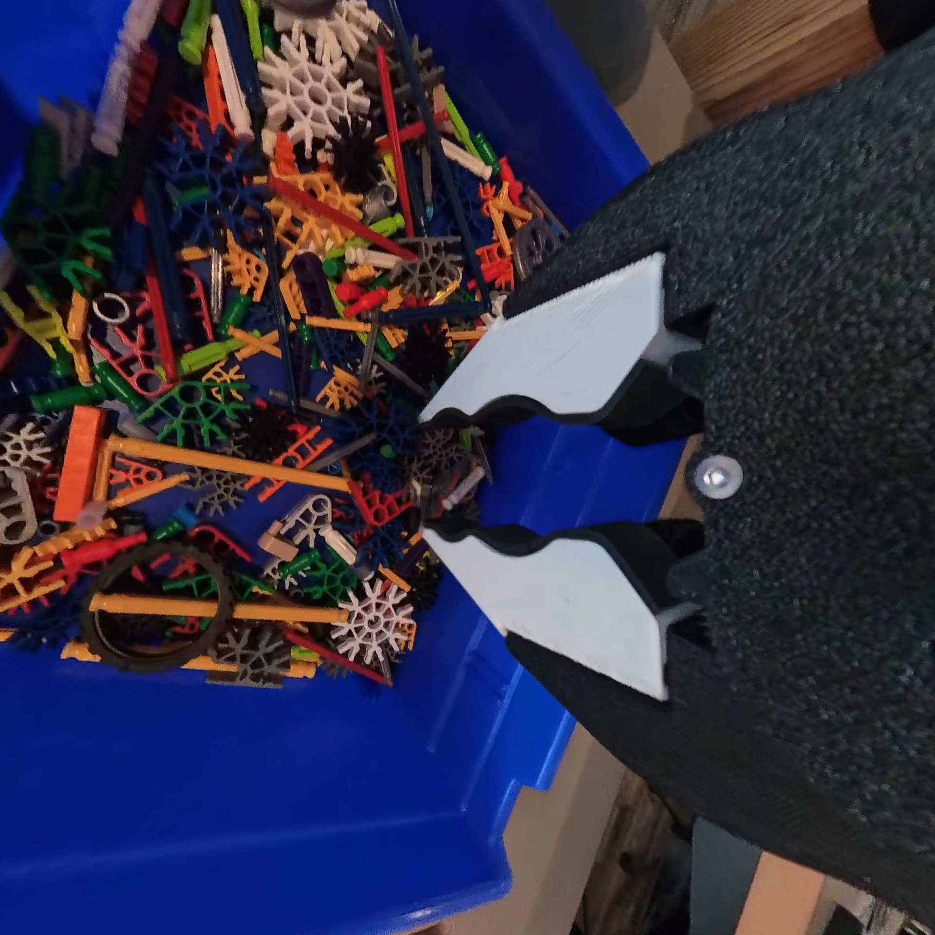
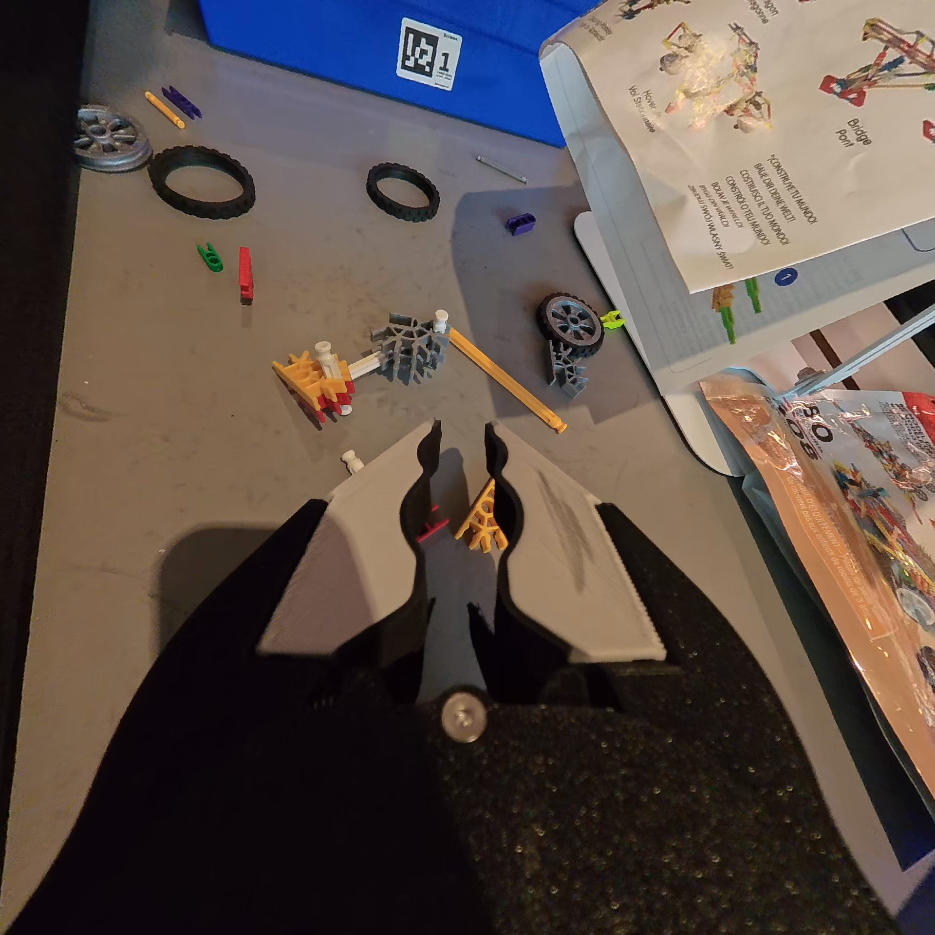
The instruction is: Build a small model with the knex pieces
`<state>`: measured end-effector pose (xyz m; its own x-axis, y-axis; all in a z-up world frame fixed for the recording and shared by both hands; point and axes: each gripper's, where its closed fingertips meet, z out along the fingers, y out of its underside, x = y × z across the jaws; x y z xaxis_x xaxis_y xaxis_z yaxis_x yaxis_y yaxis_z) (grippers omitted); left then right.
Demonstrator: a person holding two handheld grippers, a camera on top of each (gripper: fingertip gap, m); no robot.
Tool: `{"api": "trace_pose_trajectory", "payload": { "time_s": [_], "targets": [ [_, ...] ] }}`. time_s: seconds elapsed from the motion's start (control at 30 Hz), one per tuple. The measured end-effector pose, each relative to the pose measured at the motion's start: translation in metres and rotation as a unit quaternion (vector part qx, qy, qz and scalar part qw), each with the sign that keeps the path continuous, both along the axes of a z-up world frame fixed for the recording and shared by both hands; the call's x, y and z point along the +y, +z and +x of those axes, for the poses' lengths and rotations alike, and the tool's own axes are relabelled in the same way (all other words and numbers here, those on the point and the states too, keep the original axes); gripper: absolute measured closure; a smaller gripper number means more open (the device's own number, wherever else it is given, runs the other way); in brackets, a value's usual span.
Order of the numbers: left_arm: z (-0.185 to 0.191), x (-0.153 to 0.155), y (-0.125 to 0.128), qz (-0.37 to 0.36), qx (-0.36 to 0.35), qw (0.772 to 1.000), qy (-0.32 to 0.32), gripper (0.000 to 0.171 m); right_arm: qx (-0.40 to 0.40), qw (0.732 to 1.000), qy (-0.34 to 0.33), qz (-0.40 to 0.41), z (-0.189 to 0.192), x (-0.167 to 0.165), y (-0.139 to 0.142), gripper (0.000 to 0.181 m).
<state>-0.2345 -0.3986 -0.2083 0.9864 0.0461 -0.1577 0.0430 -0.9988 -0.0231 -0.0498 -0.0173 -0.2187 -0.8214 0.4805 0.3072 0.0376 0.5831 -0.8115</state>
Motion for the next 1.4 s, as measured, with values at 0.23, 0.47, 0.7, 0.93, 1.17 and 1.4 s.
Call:
{"api": "trace_pose_trajectory", "payload": {
  "time_s": [0.23,0.47,0.7,0.93,1.17,1.4],
  "targets": [
    [-0.004,0.006,-0.017,-0.039,-0.01,0.999,-0.03,0.116,-0.002,1.0,0.0,-0.001,0.0,0.0,0.0,0.164],
    [0.005,0.006,-0.032,-0.081,-0.055,0.995,-0.036,0.126,-0.001,1.0,-0.002,-0.001,-0.001,0.001,0.0,0.165],
    [0.015,0.004,-0.033,-0.074,-0.073,0.994,-0.042,0.156,-0.002,1.0,-0.002,0.0,-0.001,0.001,-0.001,0.164],
    [0.037,-0.002,-0.016,-0.054,-0.084,0.994,-0.038,0.157,-0.002,1.0,-0.003,-0.001,-0.001,0.002,0.0,0.165],
    [0.082,-0.014,-0.014,-0.059,-0.131,0.989,-0.039,0.156,-0.002,1.0,-0.003,0.001,-0.001,0.001,-0.001,0.164],
    [0.062,-0.016,-0.004,-0.036,-0.092,0.995,-0.021,0.132,-0.001,1.0,-0.003,0.002,-0.001,0.001,-0.001,0.164]
  ]
}}
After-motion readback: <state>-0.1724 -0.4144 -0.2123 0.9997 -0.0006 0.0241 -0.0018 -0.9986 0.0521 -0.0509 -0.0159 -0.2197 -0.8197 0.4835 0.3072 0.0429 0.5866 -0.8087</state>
